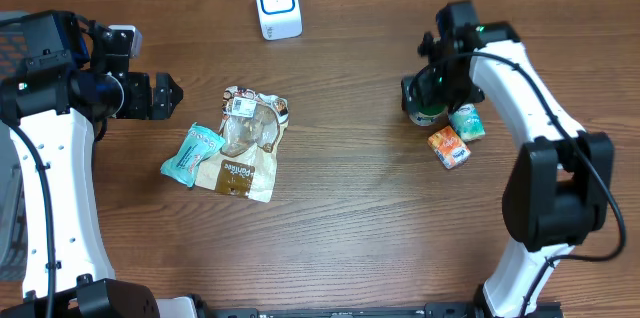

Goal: Scan the item barcode
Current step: 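Carry the jar right, set it beside the small packs, release, then move the right gripper left to the clear-and-brown bread bag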

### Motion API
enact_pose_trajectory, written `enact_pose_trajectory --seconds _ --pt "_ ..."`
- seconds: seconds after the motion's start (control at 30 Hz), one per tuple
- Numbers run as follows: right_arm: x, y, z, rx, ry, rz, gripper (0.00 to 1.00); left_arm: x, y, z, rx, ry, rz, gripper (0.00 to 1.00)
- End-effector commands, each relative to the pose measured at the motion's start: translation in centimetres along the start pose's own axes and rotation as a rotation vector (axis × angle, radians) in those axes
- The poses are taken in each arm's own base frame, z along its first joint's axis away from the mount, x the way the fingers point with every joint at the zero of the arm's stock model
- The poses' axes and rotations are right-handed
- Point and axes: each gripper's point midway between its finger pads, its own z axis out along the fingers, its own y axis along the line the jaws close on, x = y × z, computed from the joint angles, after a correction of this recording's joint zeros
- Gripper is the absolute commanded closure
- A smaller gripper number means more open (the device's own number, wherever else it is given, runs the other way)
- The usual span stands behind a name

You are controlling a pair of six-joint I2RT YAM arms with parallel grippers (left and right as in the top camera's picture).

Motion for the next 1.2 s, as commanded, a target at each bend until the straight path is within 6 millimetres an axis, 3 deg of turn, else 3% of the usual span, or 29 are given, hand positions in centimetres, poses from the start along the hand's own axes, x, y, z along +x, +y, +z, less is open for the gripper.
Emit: enact_pose_trajectory --seconds 0.0,0.1,0.13,0.2,0.33,0.53,0.63,0.77,0.93,1.17 --pt "-4.0 3.3 -9.5 -0.176 -0.249 0.105 0.00 -0.8 -0.2 -0.7 0.004 -0.029 0.020 0.00" --pt "-4.6 6.8 -12.7 -0.390 -0.272 0.171 0.00 -0.8 -0.2 -0.7 0.004 -0.029 0.020 0.00" --pt "-4.4 8.5 -13.2 -0.475 -0.261 0.149 0.00 -0.8 -0.2 -0.7 0.004 -0.029 0.020 0.00" --pt "-4.2 9.8 -13.0 -0.515 -0.242 0.127 0.00 -0.8 -0.2 -0.7 0.004 -0.029 0.020 0.00" --pt "-3.9 12.7 -10.2 -0.536 -0.203 0.097 0.00 -0.8 -0.2 -0.7 0.004 -0.029 0.020 0.01" --pt "-2.5 18.5 -4.4 -0.586 -0.129 0.113 0.00 -0.8 -0.2 -0.7 0.004 -0.029 0.020 0.00" --pt "-1.8 20.6 -1.6 -0.584 -0.096 0.124 0.07 -0.8 -0.2 -0.7 0.004 -0.029 0.020 0.01" --pt "-1.9 21.5 2.1 -0.524 -0.090 0.202 0.19 -0.8 -0.2 -0.7 0.004 -0.029 0.020 0.00" --pt "-2.4 23.4 5.7 -0.523 -0.093 0.233 0.44 -0.8 -0.2 -0.7 0.004 -0.029 0.020 0.00" --pt "-2.4 24.4 8.7 -0.511 -0.086 0.248 0.45 -0.8 -0.2 -0.7 0.004 -0.029 0.020 0.00"
